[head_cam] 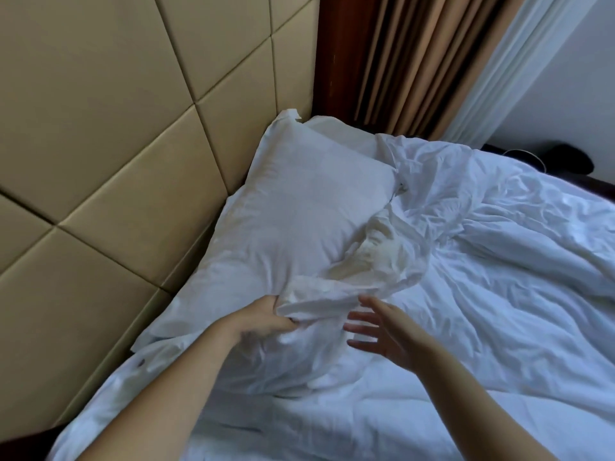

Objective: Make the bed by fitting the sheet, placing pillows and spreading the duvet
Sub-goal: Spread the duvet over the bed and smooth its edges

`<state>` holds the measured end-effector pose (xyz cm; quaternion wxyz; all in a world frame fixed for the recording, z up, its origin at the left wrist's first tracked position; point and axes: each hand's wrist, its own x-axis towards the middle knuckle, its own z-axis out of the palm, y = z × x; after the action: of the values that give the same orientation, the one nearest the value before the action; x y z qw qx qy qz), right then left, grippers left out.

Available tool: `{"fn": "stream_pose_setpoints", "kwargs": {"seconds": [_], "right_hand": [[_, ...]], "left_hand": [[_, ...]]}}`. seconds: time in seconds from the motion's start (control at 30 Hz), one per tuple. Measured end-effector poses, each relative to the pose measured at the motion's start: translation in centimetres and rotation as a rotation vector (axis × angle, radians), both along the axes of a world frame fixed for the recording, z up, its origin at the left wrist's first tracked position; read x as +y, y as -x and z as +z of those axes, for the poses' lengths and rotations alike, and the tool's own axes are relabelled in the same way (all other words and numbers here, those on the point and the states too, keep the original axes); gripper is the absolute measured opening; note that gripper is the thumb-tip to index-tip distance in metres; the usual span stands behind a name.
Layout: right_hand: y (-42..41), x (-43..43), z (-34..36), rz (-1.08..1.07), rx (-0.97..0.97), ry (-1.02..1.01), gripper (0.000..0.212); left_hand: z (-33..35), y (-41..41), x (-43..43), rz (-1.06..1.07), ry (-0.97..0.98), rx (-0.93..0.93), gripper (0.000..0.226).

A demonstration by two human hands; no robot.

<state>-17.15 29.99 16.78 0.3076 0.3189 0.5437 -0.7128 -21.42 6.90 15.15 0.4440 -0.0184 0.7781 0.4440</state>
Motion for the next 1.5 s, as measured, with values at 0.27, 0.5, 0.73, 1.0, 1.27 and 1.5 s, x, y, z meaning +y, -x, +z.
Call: {"fn": "stream_pose_setpoints", "kwargs": {"seconds": [0.27, 0.5, 0.73, 1.0, 1.27, 1.5], "right_hand": [[0.1, -2.5, 5.1, -0.091, 0.07, 0.024, 0.031], [0.3, -4.5, 8.1, -0.048, 0.128, 0.032, 0.011], [1.4, -6.5, 9.3, 0.142, 0.214, -0.063, 0.039], [1.7, -7.6, 10.4, 0.192, 0.525, -0.524, 0.041], [3.3, -7.4, 13.0, 0.158, 0.822, -0.522, 0.05], [5.5, -9.7, 13.6, 0.148, 0.757, -0.352, 0.045]], "left_hand": [[7.0, -4.2, 0.8, 0.305, -0.425, -0.068, 0.058], [10.0, -2.8, 1.3, 0.676, -0.247, 0.118, 0.033], [11.9, -3.5, 2.3, 0.503, -0.202, 0.489, 0.015], [13.7, -1.8, 0.5, 0.137, 0.256, 0.616, 0.023], [14.0, 0.4, -0.4, 0.15, 0.207, 0.317, 0.029], [13.8, -0.4, -0.6, 0.248, -0.364, 0.203, 0.044]]}}
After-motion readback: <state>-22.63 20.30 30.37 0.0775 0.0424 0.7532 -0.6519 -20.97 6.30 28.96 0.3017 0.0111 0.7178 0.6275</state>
